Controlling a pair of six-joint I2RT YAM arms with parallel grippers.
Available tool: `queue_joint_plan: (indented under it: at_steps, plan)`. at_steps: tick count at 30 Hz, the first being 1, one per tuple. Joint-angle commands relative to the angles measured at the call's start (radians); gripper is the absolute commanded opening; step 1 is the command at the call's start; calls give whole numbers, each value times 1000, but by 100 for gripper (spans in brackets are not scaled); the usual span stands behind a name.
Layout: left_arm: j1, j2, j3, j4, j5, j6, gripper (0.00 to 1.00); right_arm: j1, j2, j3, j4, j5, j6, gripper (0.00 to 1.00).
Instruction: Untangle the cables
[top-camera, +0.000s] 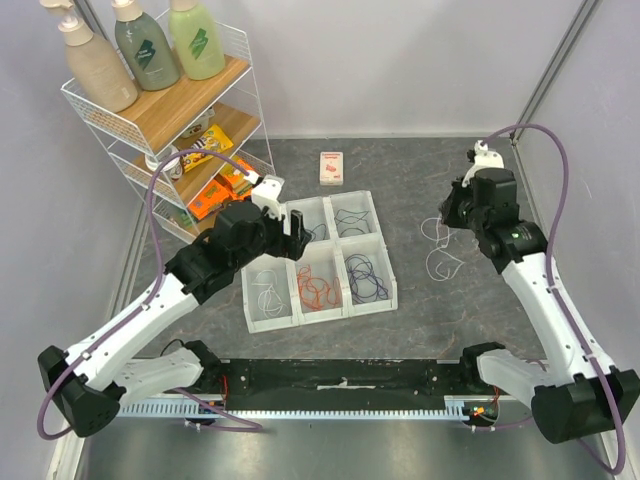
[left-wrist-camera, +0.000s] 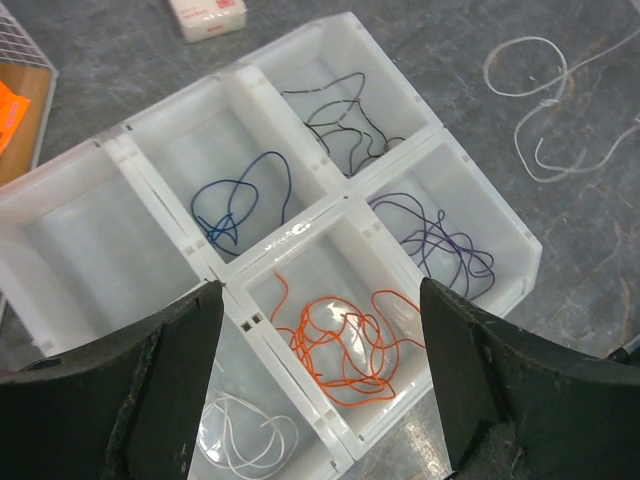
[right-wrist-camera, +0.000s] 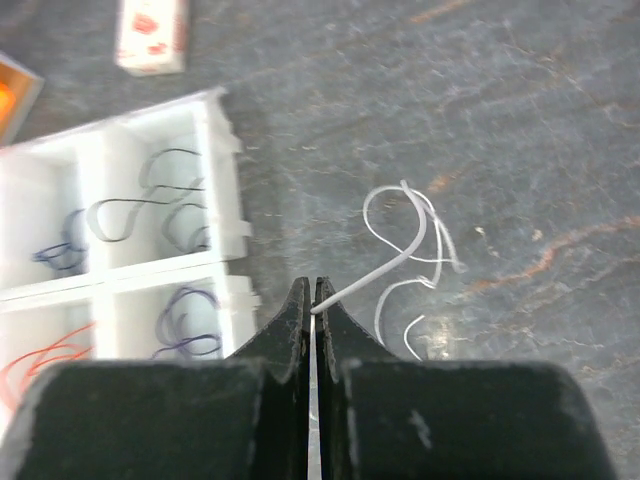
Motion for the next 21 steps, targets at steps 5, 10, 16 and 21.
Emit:
queue_joint_plan:
  at_steps: [5, 10, 16, 21]
  plan:
    - [9, -112, -52, 113, -21, 61, 87, 11, -39, 261, -91, -287, 77, 0]
    - [11, -169, -94, 179, 15, 61, 88, 17, 2, 475, -62, -468, 169, 0]
    - [12, -267, -141, 240, -45, 69, 88, 53, 85, 746, 56, -631, 316, 0]
    - [14, -386, -193, 292, -172, 86, 88, 112, 145, 800, 341, -737, 534, 0]
